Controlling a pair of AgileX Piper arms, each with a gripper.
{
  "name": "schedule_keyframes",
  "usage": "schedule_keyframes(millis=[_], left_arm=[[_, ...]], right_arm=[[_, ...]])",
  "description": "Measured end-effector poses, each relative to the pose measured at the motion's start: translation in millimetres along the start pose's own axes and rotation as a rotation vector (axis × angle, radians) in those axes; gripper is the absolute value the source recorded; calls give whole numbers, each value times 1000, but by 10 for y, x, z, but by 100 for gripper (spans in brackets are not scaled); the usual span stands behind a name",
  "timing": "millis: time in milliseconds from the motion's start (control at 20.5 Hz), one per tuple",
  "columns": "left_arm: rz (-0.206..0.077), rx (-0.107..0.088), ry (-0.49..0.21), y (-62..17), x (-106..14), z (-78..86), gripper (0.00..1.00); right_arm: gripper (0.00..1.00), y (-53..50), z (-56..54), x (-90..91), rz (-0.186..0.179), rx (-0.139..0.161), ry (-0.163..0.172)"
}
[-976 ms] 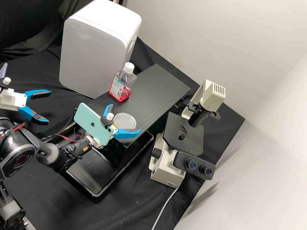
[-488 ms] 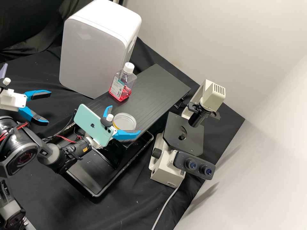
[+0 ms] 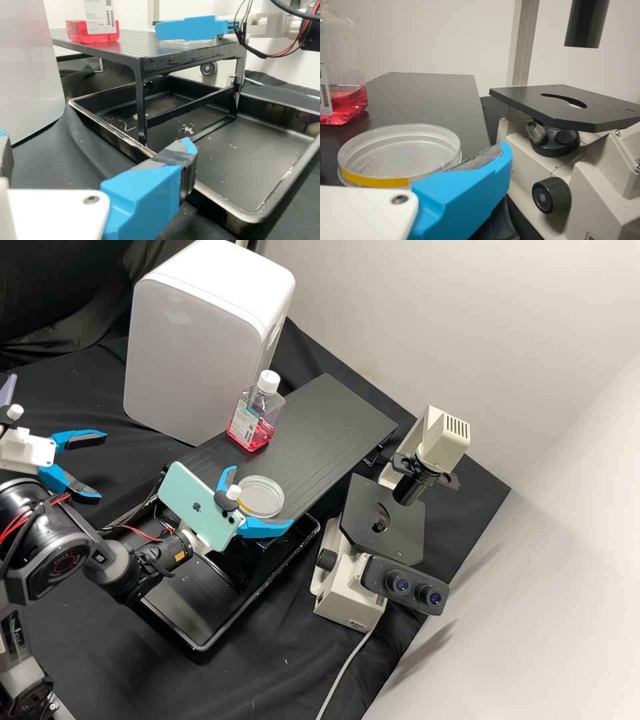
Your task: Remove the lid from the petri dish
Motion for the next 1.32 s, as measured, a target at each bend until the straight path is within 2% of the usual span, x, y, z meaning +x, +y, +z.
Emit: schedule_keyframes(millis=[146,439,488,634,683,1024,1317], left_arm=[[-11,0,3,-25,6,-3,100],[-11,0,3,-25,6,-3,100],[-11,6,3,-25,6,0,100],[-11,7,3,-25,6,0,100],[-11,7,3,-25,6,0,100],[-6,0,18,-23,6,-11,100],[-8,1,12,-27,6,4,100]], right_arm=[[100,10,7,0,5,0,-2],[100,21,-4,0,17,0,10],[100,21,-4,0,17,0,10],[100,21,-4,0,17,0,10],[0,21,-4,0,17,0,10],[0,22,-5,0,18,0,11],[0,23,-4,0,18,0,11]])
